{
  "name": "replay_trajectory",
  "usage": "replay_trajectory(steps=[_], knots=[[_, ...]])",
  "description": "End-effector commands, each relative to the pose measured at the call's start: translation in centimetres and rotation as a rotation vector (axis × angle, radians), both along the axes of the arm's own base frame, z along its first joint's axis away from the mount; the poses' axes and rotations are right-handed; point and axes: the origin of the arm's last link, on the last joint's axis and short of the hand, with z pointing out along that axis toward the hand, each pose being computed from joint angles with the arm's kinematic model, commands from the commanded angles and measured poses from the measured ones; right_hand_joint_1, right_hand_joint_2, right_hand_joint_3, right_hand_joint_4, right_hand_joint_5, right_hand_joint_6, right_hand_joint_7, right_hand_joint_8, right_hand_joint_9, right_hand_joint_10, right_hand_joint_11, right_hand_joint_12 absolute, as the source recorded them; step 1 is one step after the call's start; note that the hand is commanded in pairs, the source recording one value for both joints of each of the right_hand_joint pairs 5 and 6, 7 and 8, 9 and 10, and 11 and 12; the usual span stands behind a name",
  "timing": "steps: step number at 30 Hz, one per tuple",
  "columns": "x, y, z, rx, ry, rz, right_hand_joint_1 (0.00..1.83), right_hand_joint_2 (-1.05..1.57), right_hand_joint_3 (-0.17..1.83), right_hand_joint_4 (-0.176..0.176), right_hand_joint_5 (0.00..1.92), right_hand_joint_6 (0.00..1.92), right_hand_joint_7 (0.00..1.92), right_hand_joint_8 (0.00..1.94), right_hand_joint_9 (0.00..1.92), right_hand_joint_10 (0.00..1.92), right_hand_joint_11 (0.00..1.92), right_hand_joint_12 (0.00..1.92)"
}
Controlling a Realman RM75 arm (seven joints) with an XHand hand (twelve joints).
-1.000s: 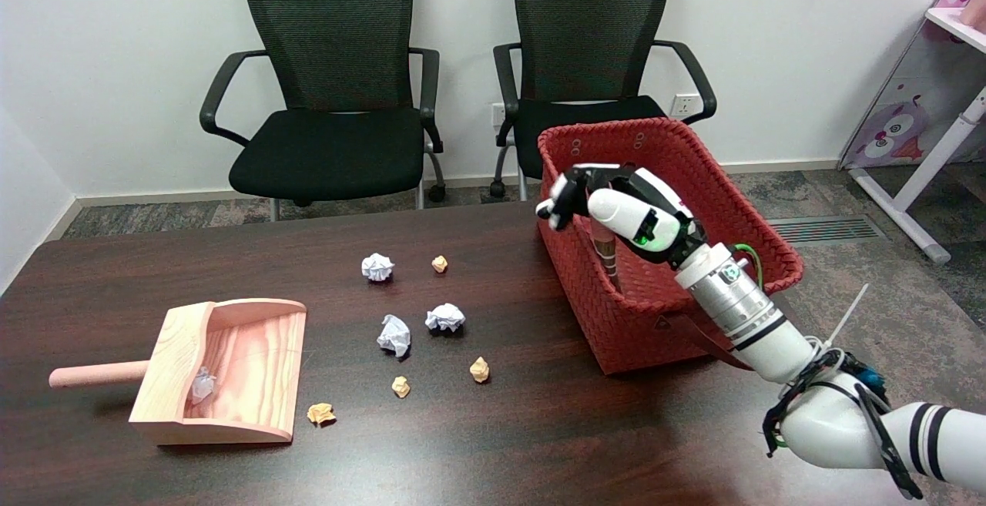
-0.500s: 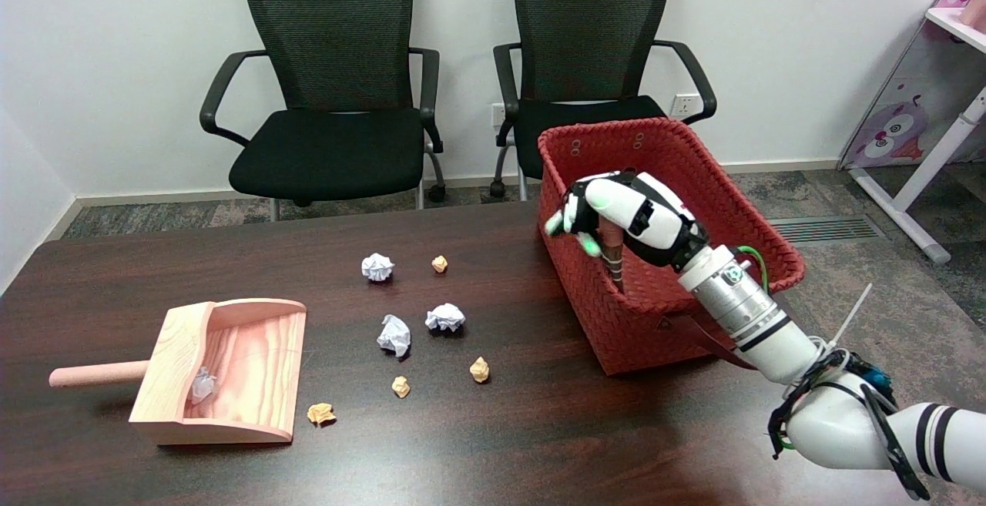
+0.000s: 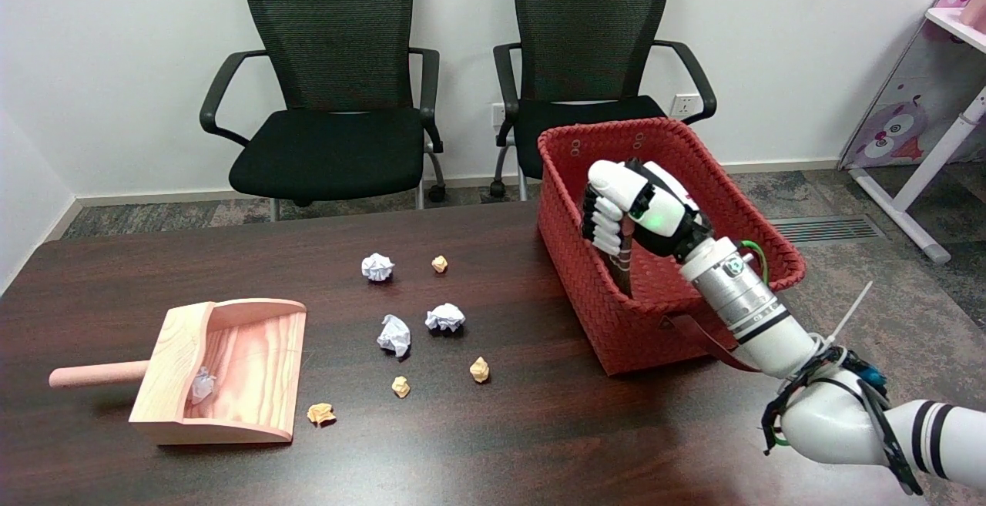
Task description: Pick up the broom by its handle.
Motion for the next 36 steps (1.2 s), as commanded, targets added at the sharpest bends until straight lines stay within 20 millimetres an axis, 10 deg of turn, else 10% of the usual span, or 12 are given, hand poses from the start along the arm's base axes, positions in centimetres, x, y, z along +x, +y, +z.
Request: replay_trajectory(steps=[1,13,16,19,20,22,29,31,36], knots=[[2.0,-1.1,-0.6,-0.053,0.006,0.069,0.53,0.70,0.56,0.020,1.92,1.92,1.92,1.92,1.92,1.92,1.92,1.92],[4.8,-1.3,-1.1,-0.113,0.073,0.168,0.84,0.56,0.67,0.016,1.92,1.92,1.92,1.92,1.92,1.92,1.92,1.92],[6.1,-1.3,-1.3,-0.119,0.085,0.203,0.94,0.77,0.62,0.176,1.92,1.92,1.92,1.92,1.92,1.92,1.92,1.92],[7.3,-1.3,-1.5,-0.123,0.113,0.228,1.02,1.15,0.91,0.176,1.92,1.92,1.92,1.92,1.92,1.92,1.92,1.92],[7.9,-1.4,-1.6,-0.126,0.119,0.233,1.04,1.26,0.92,0.084,1.92,1.92,1.92,1.92,1.92,1.92,1.92,1.92],[8.8,-1.4,-1.6,-0.134,0.133,0.252,1.03,1.44,0.93,0.176,1.92,1.92,1.92,1.92,1.92,1.92,1.92,1.92],[12.8,-1.3,-1.0,-0.226,0.157,0.339,1.04,1.57,0.97,0.176,1.92,1.92,1.92,1.92,1.92,1.92,1.92,1.92],[13.9,-1.2,-1.2,-0.246,0.162,0.367,1.07,1.57,0.99,0.063,1.92,1.92,1.92,1.92,1.92,1.92,1.92,1.92],[16.9,-1.5,-2.0,-0.247,0.211,0.391,1.09,1.57,1.10,0.061,1.92,1.92,1.92,1.92,1.92,1.92,1.92,1.92]])
